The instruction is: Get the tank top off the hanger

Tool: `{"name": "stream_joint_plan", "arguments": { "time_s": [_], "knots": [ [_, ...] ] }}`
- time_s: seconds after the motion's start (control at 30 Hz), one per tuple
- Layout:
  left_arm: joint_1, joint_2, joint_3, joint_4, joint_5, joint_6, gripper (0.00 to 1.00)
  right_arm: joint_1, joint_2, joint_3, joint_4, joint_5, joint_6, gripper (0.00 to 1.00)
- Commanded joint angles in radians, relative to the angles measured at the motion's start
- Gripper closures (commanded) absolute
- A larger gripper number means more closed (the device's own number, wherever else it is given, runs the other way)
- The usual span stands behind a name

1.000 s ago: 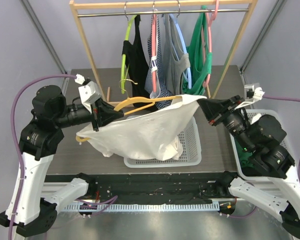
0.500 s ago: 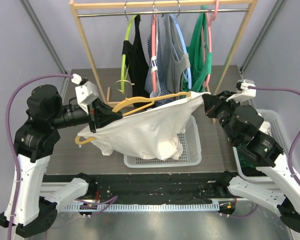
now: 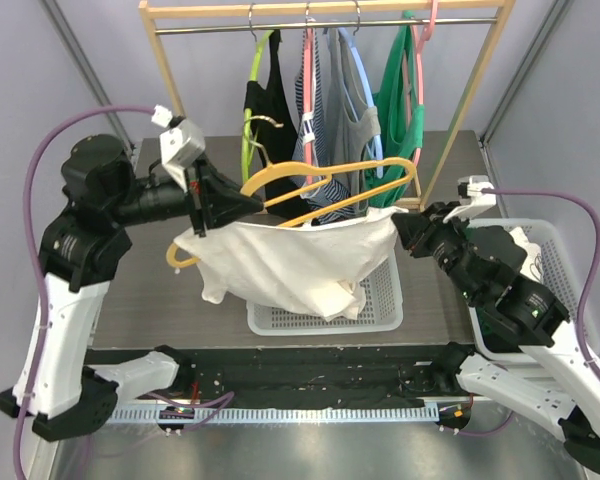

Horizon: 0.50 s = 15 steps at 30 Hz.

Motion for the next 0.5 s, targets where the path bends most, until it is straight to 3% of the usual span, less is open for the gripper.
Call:
{"name": "stream_joint_plan", "arguments": {
  "time_s": [0.0,0.07,0.23,0.3,0.47],
  "knots": [
    [-0.113,0.131,0.119,0.128,-0.037,-0.085,1.00,-0.004,0.023,0.031,0.004,-0.133,-0.049,0.70],
    [-0.152,0.167,0.160,0.122,-0.051,-0.078,1.00,-0.004,0.027,0.056,-0.017,-0.142,-0.073,0.59],
    [-0.305,0.259,0.215,-0.007,-0.157,0.112,1.00,-0.004,-0.006,0.154,-0.086,-0.156,-0.116,0.39],
    [-0.312,0.277,0.235,-0.006,-0.168,0.112,1.00,-0.004,-0.024,0.187,-0.111,-0.180,-0.130,0.39],
    [-0.312,0.311,0.266,-0.015,-0.238,0.173,1.00,-0.004,-0.053,0.281,-0.184,-0.419,-0.151,0.35]
  ]
}}
